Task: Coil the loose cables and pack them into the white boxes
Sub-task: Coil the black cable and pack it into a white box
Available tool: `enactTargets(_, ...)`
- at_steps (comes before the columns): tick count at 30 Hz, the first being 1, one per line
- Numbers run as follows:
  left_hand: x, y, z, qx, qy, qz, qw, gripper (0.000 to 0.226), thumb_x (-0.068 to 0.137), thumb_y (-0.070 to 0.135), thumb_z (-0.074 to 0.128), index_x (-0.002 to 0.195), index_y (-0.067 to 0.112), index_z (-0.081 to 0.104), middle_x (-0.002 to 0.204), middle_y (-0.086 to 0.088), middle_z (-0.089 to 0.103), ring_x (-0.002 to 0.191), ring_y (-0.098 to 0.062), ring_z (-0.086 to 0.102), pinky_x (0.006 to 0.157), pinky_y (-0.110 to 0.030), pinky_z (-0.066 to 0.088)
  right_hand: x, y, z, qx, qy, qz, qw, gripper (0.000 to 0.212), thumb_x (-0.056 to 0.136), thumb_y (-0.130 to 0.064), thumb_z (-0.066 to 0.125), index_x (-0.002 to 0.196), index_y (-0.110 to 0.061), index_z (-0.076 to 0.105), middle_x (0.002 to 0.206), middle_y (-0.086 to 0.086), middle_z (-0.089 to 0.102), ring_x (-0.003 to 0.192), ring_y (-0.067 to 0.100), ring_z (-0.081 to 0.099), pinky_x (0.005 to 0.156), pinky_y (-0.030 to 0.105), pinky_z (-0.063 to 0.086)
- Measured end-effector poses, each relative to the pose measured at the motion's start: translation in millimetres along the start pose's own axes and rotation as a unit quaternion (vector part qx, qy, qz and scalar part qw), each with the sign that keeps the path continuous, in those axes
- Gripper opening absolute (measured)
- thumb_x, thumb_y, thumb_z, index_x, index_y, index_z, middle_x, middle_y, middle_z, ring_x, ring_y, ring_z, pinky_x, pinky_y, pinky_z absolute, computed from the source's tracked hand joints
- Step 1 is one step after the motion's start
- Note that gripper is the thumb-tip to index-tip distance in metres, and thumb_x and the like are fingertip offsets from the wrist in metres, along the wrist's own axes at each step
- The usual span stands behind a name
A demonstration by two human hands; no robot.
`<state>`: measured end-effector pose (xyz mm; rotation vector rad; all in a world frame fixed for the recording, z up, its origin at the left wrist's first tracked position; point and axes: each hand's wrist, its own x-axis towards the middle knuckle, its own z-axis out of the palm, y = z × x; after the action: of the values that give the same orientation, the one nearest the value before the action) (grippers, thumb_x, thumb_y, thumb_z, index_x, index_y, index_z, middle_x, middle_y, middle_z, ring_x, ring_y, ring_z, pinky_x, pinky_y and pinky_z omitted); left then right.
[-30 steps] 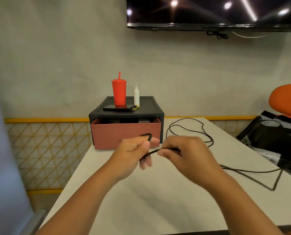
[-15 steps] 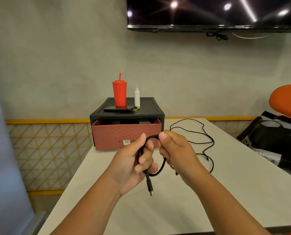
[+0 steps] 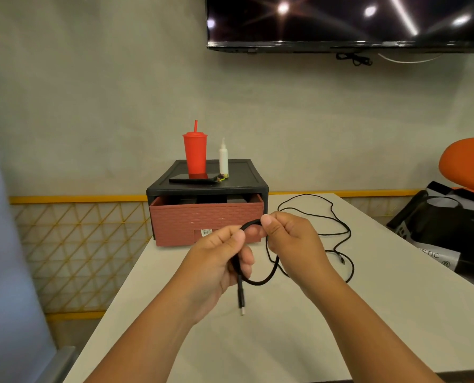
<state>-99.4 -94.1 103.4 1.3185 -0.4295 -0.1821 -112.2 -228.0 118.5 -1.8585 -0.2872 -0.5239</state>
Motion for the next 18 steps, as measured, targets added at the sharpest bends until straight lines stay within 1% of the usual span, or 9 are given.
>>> enactTargets(1, 1, 1, 1, -0.026, 0.001, -0.009, 1.0, 0.026, 0.097, 0.018, 0.039, 0.089, 0.01, 0.063, 0.05, 0.002, 0.047, 0.046, -0.009, 0.041, 0.052, -0.019, 0.046, -1, -1, 0, 0.016, -0.005, 0.008, 1.0, 0.029, 0.098, -0.015, 0.042, 0.075, -0.011, 0.06, 0.036, -0.022, 0.048, 0.041, -0.008, 0.048, 0.045, 0.005, 0.034)
enactTargets(3, 2, 2, 1, -0.07, -0.005, -0.038, 0.997, 0.028, 0.095, 0.021, 0.041, 0.081, 0.009, 0.062, 0.044, 0.002, 0.039, 0.041, -0.008, 0.034, 0.055, -0.021, 0.049, 0, 1, -2, 0.056, -0.003, 0.032, 0.998, 0.03, 0.097, -0.017, 0.044, 0.07, -0.012, 0.057, 0.034, -0.018, 0.045, 0.035, -0.002, 0.041, 0.04, 0.007, 0.03)
enactTargets(5, 1, 3, -2, -0.152, -0.033, -0.073, 0.985, 0.028, 0.088, 0.025, 0.047, 0.072, 0.01, 0.063, 0.039, 0.004, 0.033, 0.033, -0.006, 0.029, 0.057, -0.023, 0.05, 1, 4, -3, 0.107, 0.003, 0.058, 0.993, 0.032, 0.095, -0.02, 0.047, 0.066, -0.011, 0.056, 0.036, -0.013, 0.039, 0.036, 0.001, 0.032, 0.039, 0.009, 0.025)
enactTargets(8, 2, 1, -8, -0.303, -0.097, -0.107, 0.942, 0.033, 0.087, 0.028, 0.055, 0.061, 0.01, 0.061, 0.033, 0.006, 0.031, 0.028, -0.004, 0.02, 0.056, -0.023, 0.053, 1, 7, -2, 0.158, -0.017, 0.061, 0.985, 0.032, 0.093, -0.022, 0.048, 0.066, -0.011, 0.058, 0.043, -0.006, 0.037, 0.041, 0.005, 0.026, 0.04, 0.014, 0.022)
enactTargets(10, 4, -1, -10, -0.358, -0.123, -0.106, 0.92, 0.031, 0.081, 0.029, 0.05, 0.056, 0.012, 0.055, 0.032, 0.005, 0.032, 0.031, -0.007, 0.012, 0.054, -0.022, 0.052, 0, 10, -2, 0.175, -0.054, 0.057, 0.981, 0.028, 0.091, -0.025, 0.049, 0.067, -0.014, 0.06, 0.046, -0.003, 0.042, 0.039, 0.004, 0.027, 0.04, 0.014, 0.023)
enactTargets(12, 5, -3, -10, -0.375, -0.108, -0.1, 0.915, 0.04, 0.084, 0.036, 0.05, 0.05, 0.015, 0.047, 0.032, 0.004, 0.031, 0.031, -0.008, 0.012, 0.051, -0.02, 0.049, -3, 13, -1, 0.172, -0.087, 0.056, 0.98, 0.024, 0.091, -0.023, 0.048, 0.072, -0.016, 0.062, 0.049, -0.001, 0.044, 0.039, 0.003, 0.027, 0.04, 0.014, 0.023)
enactTargets(14, 5, -4, -9, -0.363, -0.063, -0.101, 0.924, 0.052, 0.088, 0.047, 0.051, 0.046, 0.017, 0.039, 0.033, 0.005, 0.028, 0.025, -0.007, 0.018, 0.048, -0.019, 0.047, -6, 16, 2, 0.155, -0.092, 0.052, 0.982, 0.027, 0.095, -0.018, 0.044, 0.075, -0.016, 0.062, 0.049, -0.003, 0.043, 0.039, 0.002, 0.026, 0.041, 0.013, 0.023)
enactTargets(16, 5, -4, -8, -0.296, -0.035, -0.1, 0.949, 0.049, 0.08, 0.047, 0.05, 0.044, 0.017, 0.035, 0.035, 0.004, 0.029, 0.026, -0.005, 0.024, 0.049, -0.022, 0.045, -7, 18, 4, 0.14, -0.073, 0.04, 0.987, 0.033, 0.096, -0.018, 0.042, 0.071, -0.02, 0.063, 0.047, -0.008, 0.039, 0.041, 0.0, 0.028, 0.042, 0.012, 0.026)
enactTargets(18, 5, 0, -9, -0.211, -0.043, -0.106, 0.971, 0.043, 0.077, 0.044, 0.051, 0.046, 0.016, 0.04, 0.039, 0.003, 0.032, 0.028, -0.006, 0.027, 0.049, -0.023, 0.044, -8, 18, 3, 0.128, -0.066, 0.03, 0.989, 0.032, 0.096, -0.019, 0.043, 0.072, -0.02, 0.064, 0.045, -0.011, 0.035, 0.042, 0.001, 0.031, 0.046, 0.009, 0.03)
